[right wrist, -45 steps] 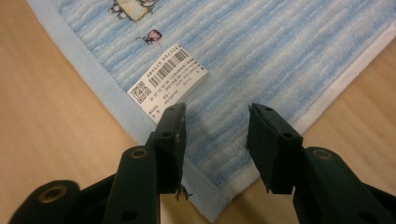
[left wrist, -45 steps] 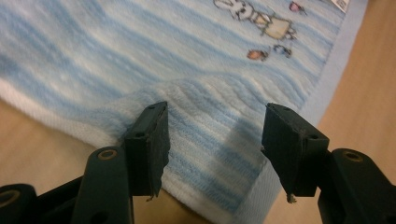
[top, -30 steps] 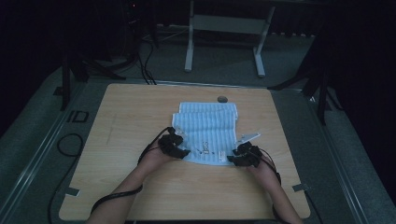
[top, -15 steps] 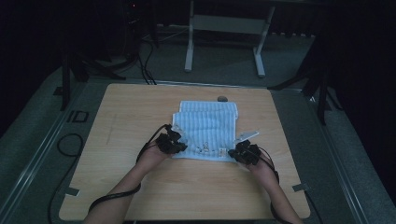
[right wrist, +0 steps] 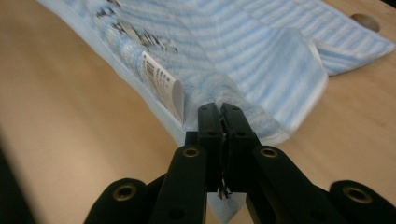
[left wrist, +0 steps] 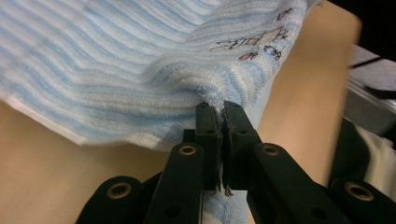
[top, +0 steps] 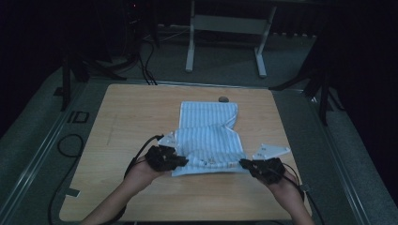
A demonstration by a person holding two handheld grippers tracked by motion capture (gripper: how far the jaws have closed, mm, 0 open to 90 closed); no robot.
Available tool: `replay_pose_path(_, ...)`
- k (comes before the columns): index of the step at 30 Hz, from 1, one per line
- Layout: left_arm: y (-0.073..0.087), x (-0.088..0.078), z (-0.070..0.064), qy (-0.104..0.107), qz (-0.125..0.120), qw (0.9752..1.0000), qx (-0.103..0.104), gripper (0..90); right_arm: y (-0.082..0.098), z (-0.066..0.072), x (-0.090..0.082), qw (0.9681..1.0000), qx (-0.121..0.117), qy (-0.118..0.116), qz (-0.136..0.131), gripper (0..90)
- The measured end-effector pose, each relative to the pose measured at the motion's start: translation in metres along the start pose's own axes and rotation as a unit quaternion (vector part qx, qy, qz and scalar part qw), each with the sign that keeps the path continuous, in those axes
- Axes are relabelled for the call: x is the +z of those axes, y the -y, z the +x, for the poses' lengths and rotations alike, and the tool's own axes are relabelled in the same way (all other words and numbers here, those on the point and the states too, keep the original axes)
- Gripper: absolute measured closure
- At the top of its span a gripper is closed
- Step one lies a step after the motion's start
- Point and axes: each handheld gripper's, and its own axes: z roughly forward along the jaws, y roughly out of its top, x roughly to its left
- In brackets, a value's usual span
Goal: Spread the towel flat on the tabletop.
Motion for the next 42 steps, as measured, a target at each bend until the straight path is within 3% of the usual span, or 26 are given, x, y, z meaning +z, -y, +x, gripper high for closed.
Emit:
replay_pose_path(1, 0.0, 0.0, 0.0, 0.0, 0.0, 1.0, 0.0, 85.4, 0.0, 0.0, 0.0, 1.0, 0.0, 0.0, 0.0, 87.5)
replay_pose_path(2, 0.008, 0.0, -0.008, 0.012, 0.001, 0.9999, -0.001, 85.4, 0.005, 0.008, -0.006, 1.0, -0.004, 0.0, -0.001, 87.4)
replay_pose_path(3, 0.008, 0.0, -0.008, 0.012, 0.001, 0.9999, -0.001, 85.3, 0.013, 0.017, -0.015, 1.0, -0.002, -0.006, -0.004, 87.4)
replay_pose_path(4, 0.017, 0.004, -0.017, 0.024, 0.005, 0.9997, -0.002, 85.3, 0.013, 0.017, -0.015, 1.0, -0.002, -0.006, -0.004, 87.4)
replay_pose_path(5, 0.028, 0.011, -0.026, 0.043, 0.017, 0.9989, -0.002, 84.5, 0.03, 0.031, -0.022, 0.9999, 0.004, -0.01, 0.0, 87.3)
replay_pose_path(6, 0.028, 0.011, -0.026, 0.043, 0.017, 0.9989, -0.002, 84.4, 0.03, 0.031, -0.022, 0.9999, 0.004, -0.01, 0.0, 87.3)
replay_pose_path(7, 0.042, 0.022, -0.038, 0.069, 0.042, 0.9967, 0.0, 81.7, 0.046, 0.04, -0.021, 0.9995, 0.017, -0.022, 0.015, 86.6)
replay_pose_path(8, 0.046, 0.025, -0.04, 0.085, 0.052, 0.995, 0.002, 75.4, 0.054, 0.043, -0.02, 0.9987, 0.029, -0.033, 0.025, 84.8)
replay_pose_path(9, 0.05, 0.026, -0.042, 0.089, 0.054, 0.9945, 0.002, 70.2, 0.06, 0.045, -0.017, 0.9971, 0.041, -0.05, 0.04, 80.9)
replay_pose_path(10, 0.052, 0.027, -0.041, 0.096, 0.061, 0.9935, 0.003, 64.7, 0.065, 0.047, -0.017, 0.9967, 0.042, -0.055, 0.043, 75.5)
replay_pose_path(12, 0.053, 0.026, -0.04, 0.096, 0.064, 0.9933, 0.004, 56.6, 0.069, 0.046, -0.017, 0.9959, 0.051, -0.06, 0.045, 72.8)
replay_pose_path(15, 0.052, 0.025, -0.033, 0.087, 0.062, 0.9943, 0.002, 53.1, 0.072, 0.041, -0.019, 0.9958, 0.06, -0.058, 0.038, 71.4)
replay_pose_path(16, 0.05, 0.027, -0.026, 0.072, 0.061, 0.9956, 0.003, 53.1, 0.071, 0.037, -0.019, 0.9956, 0.069, -0.055, 0.031, 70.0)
replay_pose_path(19, 0.047, 0.032, -0.014, 0.056, 0.06, 0.9966, 0.003, 51.5, 0.064, 0.021, -0.013, 0.9974, 0.06, -0.032, 0.024, 66.3)
replay_pose_path(20, 0.045, 0.035, -0.009, 0.041, 0.058, 0.9975, 0.004, 50.4, 0.062, 0.017, -0.01, 0.9976, 0.059, -0.029, 0.022, 65.2)
replay_pose_path(22, 0.043, 0.038, 0.001, 0.038, 0.057, 0.9976, 0.0, 48.2, 0.056, 0.004, 0.001, 0.9982, 0.053, -0.026, 0.015, 62.9)
replay_pose_path(27, 0.039, 0.045, 0.022, 0.004, 0.047, 0.9988, -0.01, 48.3, 0.048, -0.018, 0.024, 0.9982, 0.052, -0.011, 0.027, 61.6)
replay_pose_path(34, 0.033, 0.048, 0.045, -0.045, 0.032, 0.9982, -0.023, 48.3, 0.045, -0.046, 0.054, 0.9967, 0.063, -0.001, 0.051, 59.1)
replay_pose_path(37, 0.031, 0.052, 0.053, -0.049, 0.021, 0.9982, -0.028, 48.4, 0.043, -0.052, 0.066, 0.9969, 0.059, 0.002, 0.052, 58.5)
replay_pose_path(42, 0.03, 0.07, 0.066, -0.061, 0.037, 0.9968, -0.037, 48.4, 0.041, -0.053, 0.087, 0.9968, 0.05, 0.013, 0.06, 61.8)
